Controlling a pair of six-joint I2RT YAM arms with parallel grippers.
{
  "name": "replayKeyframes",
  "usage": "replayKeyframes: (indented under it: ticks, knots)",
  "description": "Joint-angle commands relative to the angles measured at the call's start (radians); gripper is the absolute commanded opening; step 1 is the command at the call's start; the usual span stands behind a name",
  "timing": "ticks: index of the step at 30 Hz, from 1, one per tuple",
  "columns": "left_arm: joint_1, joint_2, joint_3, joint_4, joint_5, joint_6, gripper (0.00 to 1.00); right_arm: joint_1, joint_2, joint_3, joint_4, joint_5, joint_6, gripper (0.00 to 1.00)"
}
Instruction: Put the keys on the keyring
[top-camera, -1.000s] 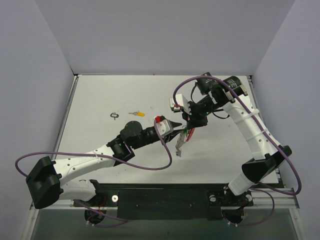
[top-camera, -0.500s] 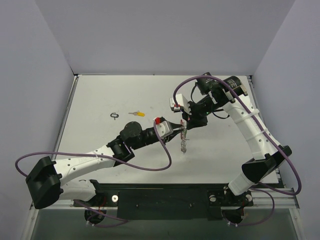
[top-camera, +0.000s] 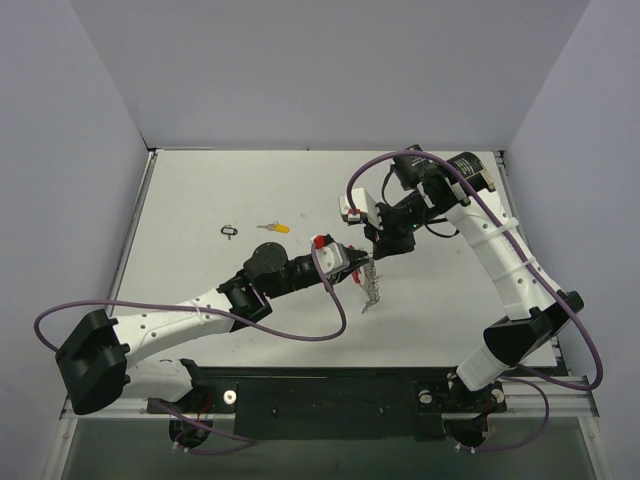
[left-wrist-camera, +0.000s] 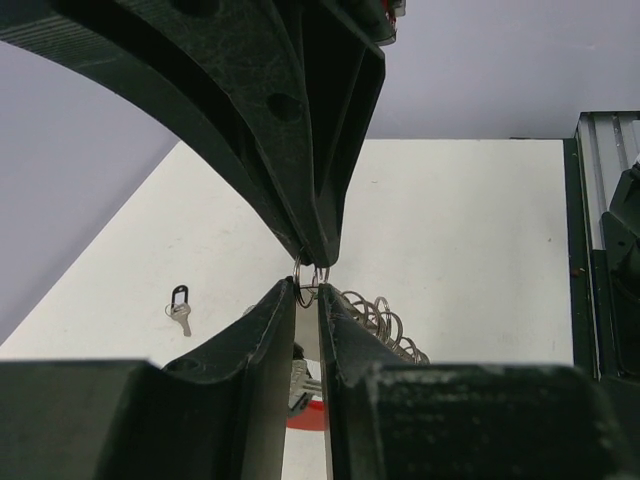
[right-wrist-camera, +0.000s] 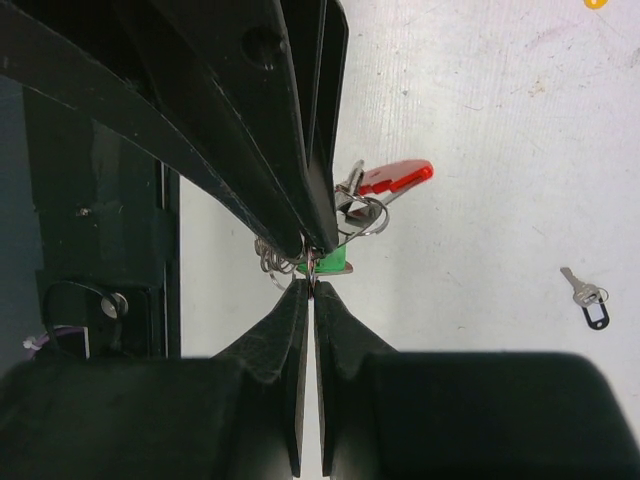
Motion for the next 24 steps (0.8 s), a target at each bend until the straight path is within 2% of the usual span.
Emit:
replayKeyframes:
  ticks: [1, 11, 16, 17, 22, 24]
  knots:
    - [0.001, 0.013, 0.057, 0.068, 0.025, -0.006, 0.25, 0.007, -0.004, 0.012, -0.253, -0.037, -0.005, 0.0]
    - [-0.002, 0.016, 0.06, 0.084, 0.027, -0.023, 0.23, 0.005, -0.006, 0.007, -0.253, -0.04, -0.008, 0.0]
    - [-0.001, 0.015, 0.061, 0.083, 0.033, -0.025, 0.1, 0.005, -0.006, 0.009, -0.253, -0.041, -0.008, 0.0]
    - [0.001, 0.018, 0.063, 0.078, 0.034, -0.023, 0.01, 0.005, -0.006, 0.009, -0.253, -0.041, -0.008, 0.0]
    - [0.002, 0.012, 0.071, 0.031, 0.036, -0.014, 0.0, 0.005, -0.011, 0.01, -0.253, -0.048, -0.013, 0.0]
    - [0.004, 0.006, 0.066, 0.038, 0.038, -0.031, 0.0, 0.003, -0.015, 0.009, -0.253, -0.06, -0.017, 0.04]
